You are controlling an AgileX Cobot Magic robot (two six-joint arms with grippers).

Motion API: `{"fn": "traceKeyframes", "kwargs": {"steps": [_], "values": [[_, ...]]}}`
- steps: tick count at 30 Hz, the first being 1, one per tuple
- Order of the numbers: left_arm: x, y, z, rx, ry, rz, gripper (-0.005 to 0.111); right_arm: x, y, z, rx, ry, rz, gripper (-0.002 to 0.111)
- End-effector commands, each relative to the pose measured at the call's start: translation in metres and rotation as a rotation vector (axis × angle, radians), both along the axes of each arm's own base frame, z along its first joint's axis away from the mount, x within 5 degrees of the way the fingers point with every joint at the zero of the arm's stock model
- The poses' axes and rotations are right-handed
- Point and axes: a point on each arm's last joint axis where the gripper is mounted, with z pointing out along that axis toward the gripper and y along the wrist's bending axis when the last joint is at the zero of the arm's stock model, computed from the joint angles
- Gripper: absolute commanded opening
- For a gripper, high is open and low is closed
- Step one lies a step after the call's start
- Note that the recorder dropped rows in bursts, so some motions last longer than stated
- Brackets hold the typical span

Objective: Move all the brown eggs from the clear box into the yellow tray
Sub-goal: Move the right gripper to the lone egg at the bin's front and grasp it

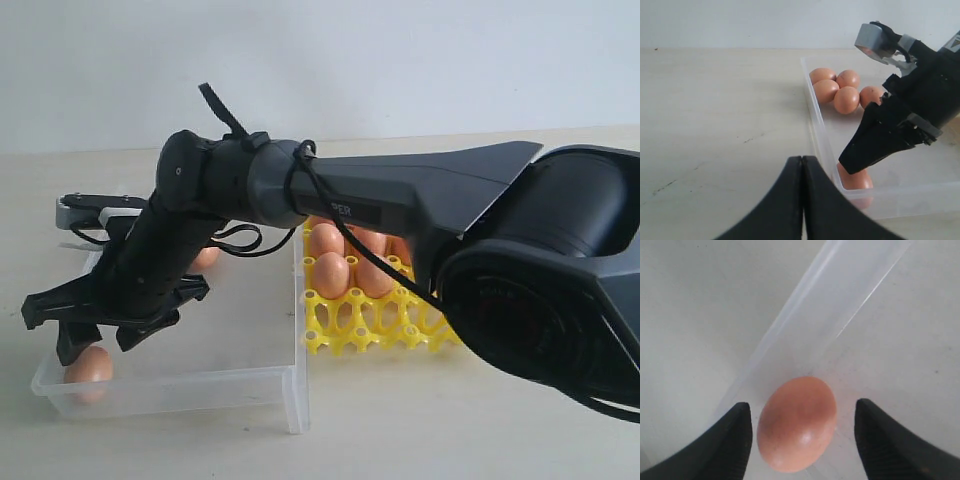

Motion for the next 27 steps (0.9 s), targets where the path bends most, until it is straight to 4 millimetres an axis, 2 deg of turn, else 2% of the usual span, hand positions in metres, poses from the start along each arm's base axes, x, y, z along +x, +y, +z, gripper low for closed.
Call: {"fn": "traceKeyframes", "kwargs": {"steps": [1,11,21,27], "values": [[0.0,0.0,0.002,-0.001,-0.014,0.001,0.0,0.007,-0.002,0.004,0.021,-0.017,-0.024,0.059],[0.0,0.0,0.002,-0.001,-0.014,0.001,0.0,0.006,0.0,0.005,0.048,0.008,-0.043,0.059],[0.0,0.0,0.002,-0.001,-0.014,0.001,0.0,0.007,0.001,-0.012,0.025,0.026,-0.046,0.059],[0.0,0.0,0.002,-0.001,-0.014,0.001,0.0,0.009,0.002,-0.015,0.032,0.013,-0.06,0.059]]}}
